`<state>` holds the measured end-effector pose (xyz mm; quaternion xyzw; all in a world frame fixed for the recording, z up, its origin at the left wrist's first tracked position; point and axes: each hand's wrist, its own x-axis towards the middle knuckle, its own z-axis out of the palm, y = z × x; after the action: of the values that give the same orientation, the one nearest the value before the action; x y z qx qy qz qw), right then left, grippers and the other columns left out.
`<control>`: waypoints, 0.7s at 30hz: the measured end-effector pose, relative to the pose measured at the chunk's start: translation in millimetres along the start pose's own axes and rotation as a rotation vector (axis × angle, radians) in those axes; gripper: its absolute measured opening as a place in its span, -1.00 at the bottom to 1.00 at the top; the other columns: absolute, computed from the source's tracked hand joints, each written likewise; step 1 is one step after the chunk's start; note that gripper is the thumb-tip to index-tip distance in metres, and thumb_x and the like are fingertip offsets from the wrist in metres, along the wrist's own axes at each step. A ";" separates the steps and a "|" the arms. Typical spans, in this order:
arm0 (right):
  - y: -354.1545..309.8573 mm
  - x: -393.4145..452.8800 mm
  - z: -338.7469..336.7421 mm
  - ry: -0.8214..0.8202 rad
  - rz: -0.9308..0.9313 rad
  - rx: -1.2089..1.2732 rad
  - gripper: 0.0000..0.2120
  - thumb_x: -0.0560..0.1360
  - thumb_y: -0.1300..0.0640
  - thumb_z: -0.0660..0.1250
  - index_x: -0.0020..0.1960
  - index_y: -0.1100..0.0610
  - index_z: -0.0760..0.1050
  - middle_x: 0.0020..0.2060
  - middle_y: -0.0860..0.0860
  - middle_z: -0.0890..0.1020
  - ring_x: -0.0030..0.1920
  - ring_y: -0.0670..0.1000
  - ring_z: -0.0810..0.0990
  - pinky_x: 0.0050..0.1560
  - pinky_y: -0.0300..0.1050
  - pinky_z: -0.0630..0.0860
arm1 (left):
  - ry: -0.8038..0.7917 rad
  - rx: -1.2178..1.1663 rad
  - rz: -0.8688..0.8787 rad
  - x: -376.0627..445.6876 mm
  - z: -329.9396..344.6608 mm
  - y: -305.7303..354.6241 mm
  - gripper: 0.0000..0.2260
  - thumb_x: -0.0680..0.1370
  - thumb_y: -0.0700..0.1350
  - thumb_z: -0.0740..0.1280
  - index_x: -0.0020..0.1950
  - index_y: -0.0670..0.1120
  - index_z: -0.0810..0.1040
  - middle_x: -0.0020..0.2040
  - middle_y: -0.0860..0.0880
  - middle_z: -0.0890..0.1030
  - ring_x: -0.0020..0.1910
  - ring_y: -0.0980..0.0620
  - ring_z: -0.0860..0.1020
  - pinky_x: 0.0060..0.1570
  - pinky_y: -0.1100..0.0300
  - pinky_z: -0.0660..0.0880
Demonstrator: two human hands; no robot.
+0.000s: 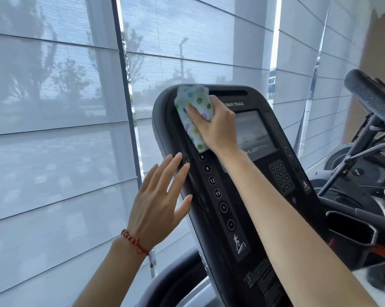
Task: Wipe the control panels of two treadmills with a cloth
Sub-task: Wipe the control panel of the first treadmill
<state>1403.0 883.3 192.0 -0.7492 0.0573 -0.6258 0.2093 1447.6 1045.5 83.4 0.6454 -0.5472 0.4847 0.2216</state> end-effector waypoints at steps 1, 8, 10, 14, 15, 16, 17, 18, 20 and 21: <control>-1.5 -13.5 -3.5 -0.022 -0.030 0.000 -0.65 0.44 -0.13 0.33 -0.17 0.18 0.49 -0.30 0.01 0.59 -0.32 -0.04 0.53 -0.31 -0.26 0.42 | -0.002 0.000 0.000 -0.5 -0.3 0.0 -0.56 0.55 -0.01 0.19 0.35 -0.23 0.41 0.39 -0.21 0.35 0.39 -0.14 0.30 0.28 -0.11 0.31; -3.0 -85.2 -28.1 -0.014 0.006 0.046 -0.64 0.42 -0.11 0.33 -0.14 0.22 0.52 -0.28 0.01 0.60 -0.31 -0.07 0.54 -0.28 -0.33 0.46 | -0.020 0.014 -0.004 -2.2 -3.5 1.1 -0.55 0.55 0.00 0.18 0.33 -0.27 0.43 0.38 -0.24 0.37 0.36 -0.17 0.33 0.29 -0.10 0.31; -1.5 -93.6 -30.2 -0.006 0.012 0.055 -0.65 0.42 -0.10 0.34 -0.13 0.22 0.53 -0.28 0.02 0.61 -0.31 -0.06 0.56 -0.28 -0.30 0.48 | -0.026 0.005 -0.011 -3.9 -2.9 2.0 -0.54 0.56 0.00 0.17 0.34 -0.27 0.42 0.39 -0.24 0.36 0.36 -0.17 0.33 0.29 -0.10 0.31; 2.2 -77.5 -31.5 0.006 0.069 0.021 -0.72 0.44 -0.08 0.37 -0.19 0.15 0.51 -0.33 -0.04 0.57 -0.34 -0.07 0.53 -0.31 -0.29 0.43 | -0.026 0.020 -0.019 -3.4 -2.6 4.5 -0.54 0.56 0.00 0.17 0.34 -0.28 0.41 0.38 -0.25 0.37 0.35 -0.18 0.34 0.29 -0.10 0.33; 2.4 -73.1 -30.8 0.015 0.084 0.012 -0.74 0.44 -0.07 0.38 -0.20 0.13 0.50 -0.33 -0.03 0.58 -0.33 -0.05 0.54 -0.30 -0.25 0.44 | -0.025 0.018 -0.024 -3.1 -2.5 5.0 -0.54 0.56 0.00 0.17 0.34 -0.29 0.41 0.37 -0.26 0.37 0.35 -0.18 0.34 0.28 -0.10 0.33; 2.6 -71.5 -29.6 0.025 0.098 0.006 -0.75 0.45 -0.07 0.37 -0.20 0.12 0.49 -0.32 -0.02 0.59 -0.32 -0.04 0.54 -0.29 -0.23 0.45 | -0.026 0.016 -0.029 -2.9 -1.9 5.7 -0.54 0.56 0.00 0.17 0.34 -0.29 0.40 0.37 -0.26 0.37 0.36 -0.18 0.33 0.28 -0.11 0.34; 2.0 -73.0 -29.0 0.034 0.108 0.006 -0.75 0.45 -0.08 0.37 -0.19 0.11 0.49 -0.32 -0.02 0.59 -0.31 -0.04 0.55 -0.28 -0.22 0.45 | -0.027 0.013 -0.033 -2.9 -1.5 6.5 -0.54 0.56 0.00 0.17 0.34 -0.29 0.40 0.37 -0.26 0.37 0.36 -0.18 0.33 0.28 -0.12 0.34; 1.5 -77.5 -29.5 0.039 0.115 0.010 -0.75 0.45 -0.07 0.37 -0.18 0.12 0.49 -0.31 -0.02 0.58 -0.31 -0.05 0.54 -0.28 -0.24 0.45 | -0.027 0.009 -0.037 -2.9 -1.0 7.3 -0.54 0.56 -0.01 0.17 0.34 -0.30 0.40 0.37 -0.27 0.37 0.36 -0.19 0.32 0.27 -0.12 0.35; 2.8 -93.1 -35.2 0.042 0.132 0.012 -0.74 0.45 -0.05 0.38 -0.15 0.15 0.51 -0.30 -0.02 0.59 -0.30 -0.05 0.55 -0.28 -0.23 0.47 | -0.024 0.000 -0.046 -2.5 0.0 8.8 -0.54 0.56 -0.01 0.17 0.34 -0.31 0.39 0.37 -0.27 0.37 0.37 -0.19 0.31 0.27 -0.12 0.35; 5.5 -104.1 -40.0 0.040 0.147 0.009 -0.73 0.45 -0.05 0.39 -0.14 0.17 0.51 -0.29 0.00 0.60 -0.29 -0.05 0.56 -0.26 -0.21 0.49 | -0.023 -0.004 -0.052 -2.6 0.2 9.5 -0.54 0.56 -0.01 0.17 0.34 -0.31 0.39 0.37 -0.27 0.37 0.37 -0.19 0.31 0.28 -0.12 0.34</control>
<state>1343.6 904.8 99.9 -0.7293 0.1136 -0.6240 0.2566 1439.1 1043.7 78.7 0.6644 -0.5339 0.4702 0.2289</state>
